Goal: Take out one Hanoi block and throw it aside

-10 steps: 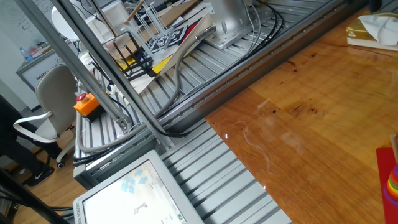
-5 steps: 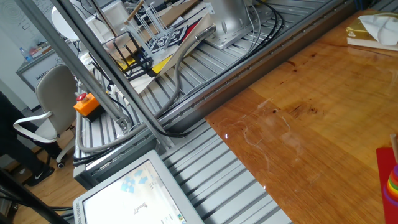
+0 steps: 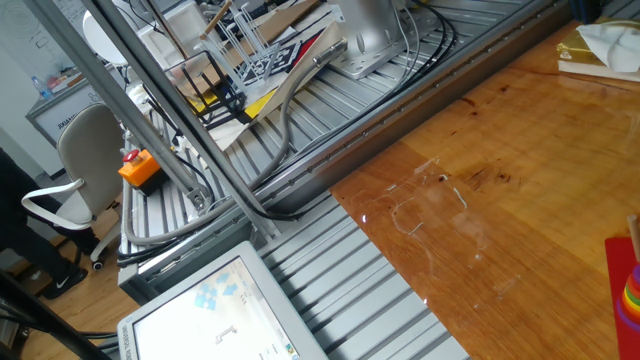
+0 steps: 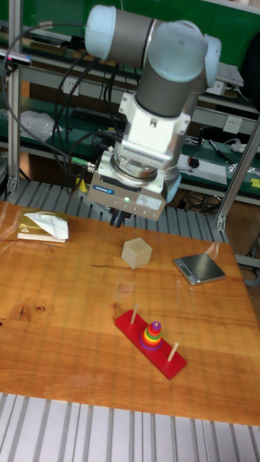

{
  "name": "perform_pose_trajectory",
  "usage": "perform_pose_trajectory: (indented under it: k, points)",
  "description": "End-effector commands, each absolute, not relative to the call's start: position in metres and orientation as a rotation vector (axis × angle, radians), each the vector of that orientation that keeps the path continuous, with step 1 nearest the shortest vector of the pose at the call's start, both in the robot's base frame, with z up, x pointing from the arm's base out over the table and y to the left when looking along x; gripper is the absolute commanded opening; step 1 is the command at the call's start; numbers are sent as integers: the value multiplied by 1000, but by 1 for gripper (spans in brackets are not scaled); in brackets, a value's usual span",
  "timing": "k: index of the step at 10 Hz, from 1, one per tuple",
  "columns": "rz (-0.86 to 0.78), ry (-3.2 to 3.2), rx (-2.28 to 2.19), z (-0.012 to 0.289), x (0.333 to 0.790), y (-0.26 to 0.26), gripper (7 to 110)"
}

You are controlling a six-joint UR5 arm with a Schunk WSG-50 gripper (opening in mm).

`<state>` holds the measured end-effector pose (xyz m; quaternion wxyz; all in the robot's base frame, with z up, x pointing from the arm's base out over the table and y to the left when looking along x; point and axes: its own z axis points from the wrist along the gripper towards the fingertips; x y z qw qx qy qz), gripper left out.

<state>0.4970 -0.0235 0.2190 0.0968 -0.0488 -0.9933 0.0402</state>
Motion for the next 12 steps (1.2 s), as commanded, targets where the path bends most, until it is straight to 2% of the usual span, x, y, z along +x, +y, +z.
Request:
perform_pose_trajectory:
  k: [1,4,5,7,11,12]
  points:
    - [-64,-2990,-85,251,518,-11,7]
    - [-43,-3145,-47,290,577,-16,7]
    - [51,-3196,-31,297,593,-25,7]
    - [66,-3238,-31,302,610,-17,7]
    - [-87,-3301,-1,305,632,20,7]
    - [-118,-3302,-11,305,634,27,44]
